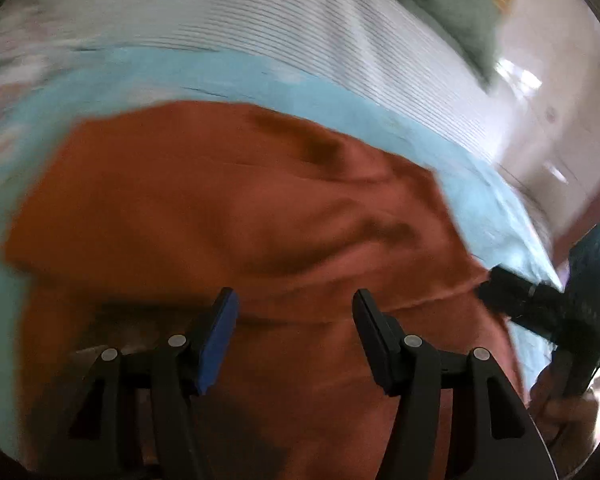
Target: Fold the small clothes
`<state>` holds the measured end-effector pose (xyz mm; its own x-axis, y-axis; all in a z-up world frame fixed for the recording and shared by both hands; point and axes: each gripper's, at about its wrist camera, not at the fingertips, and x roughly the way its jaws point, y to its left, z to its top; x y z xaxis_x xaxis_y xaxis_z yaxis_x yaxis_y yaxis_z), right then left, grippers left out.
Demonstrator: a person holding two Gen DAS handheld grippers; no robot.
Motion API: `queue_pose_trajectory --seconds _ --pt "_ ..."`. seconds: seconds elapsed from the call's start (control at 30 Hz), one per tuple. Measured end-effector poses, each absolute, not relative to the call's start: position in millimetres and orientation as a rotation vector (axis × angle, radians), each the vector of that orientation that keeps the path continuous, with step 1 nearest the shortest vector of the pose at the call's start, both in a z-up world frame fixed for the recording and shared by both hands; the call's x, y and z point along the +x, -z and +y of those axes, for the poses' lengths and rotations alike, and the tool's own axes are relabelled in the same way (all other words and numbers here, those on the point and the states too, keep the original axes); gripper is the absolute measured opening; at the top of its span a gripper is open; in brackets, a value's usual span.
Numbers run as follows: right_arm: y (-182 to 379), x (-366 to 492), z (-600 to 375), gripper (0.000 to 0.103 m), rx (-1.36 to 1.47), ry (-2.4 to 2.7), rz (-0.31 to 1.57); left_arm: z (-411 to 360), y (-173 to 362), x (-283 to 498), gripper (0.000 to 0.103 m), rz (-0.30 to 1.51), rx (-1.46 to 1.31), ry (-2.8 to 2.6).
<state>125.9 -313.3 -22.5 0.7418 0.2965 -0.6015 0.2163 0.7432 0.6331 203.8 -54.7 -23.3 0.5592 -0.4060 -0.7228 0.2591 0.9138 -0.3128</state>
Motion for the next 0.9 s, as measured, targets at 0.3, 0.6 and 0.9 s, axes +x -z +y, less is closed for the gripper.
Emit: queue_pose_trajectory --seconds 0.3,0.6,0.9 --pt "52 184 -310 0.063 0.785 0.042 0.833 65 53 208 0.06 0.936 -0.271 0.08" --pt "12 196 -313 0.011 0.737 -0.058 0.671 70 60 250 0.058 0.929 -0.274 0.055" --pt "10 161 -377 0.011 0.754 0.098 0.611 58 67 259 0.054 0.918 -0.199 0.013"
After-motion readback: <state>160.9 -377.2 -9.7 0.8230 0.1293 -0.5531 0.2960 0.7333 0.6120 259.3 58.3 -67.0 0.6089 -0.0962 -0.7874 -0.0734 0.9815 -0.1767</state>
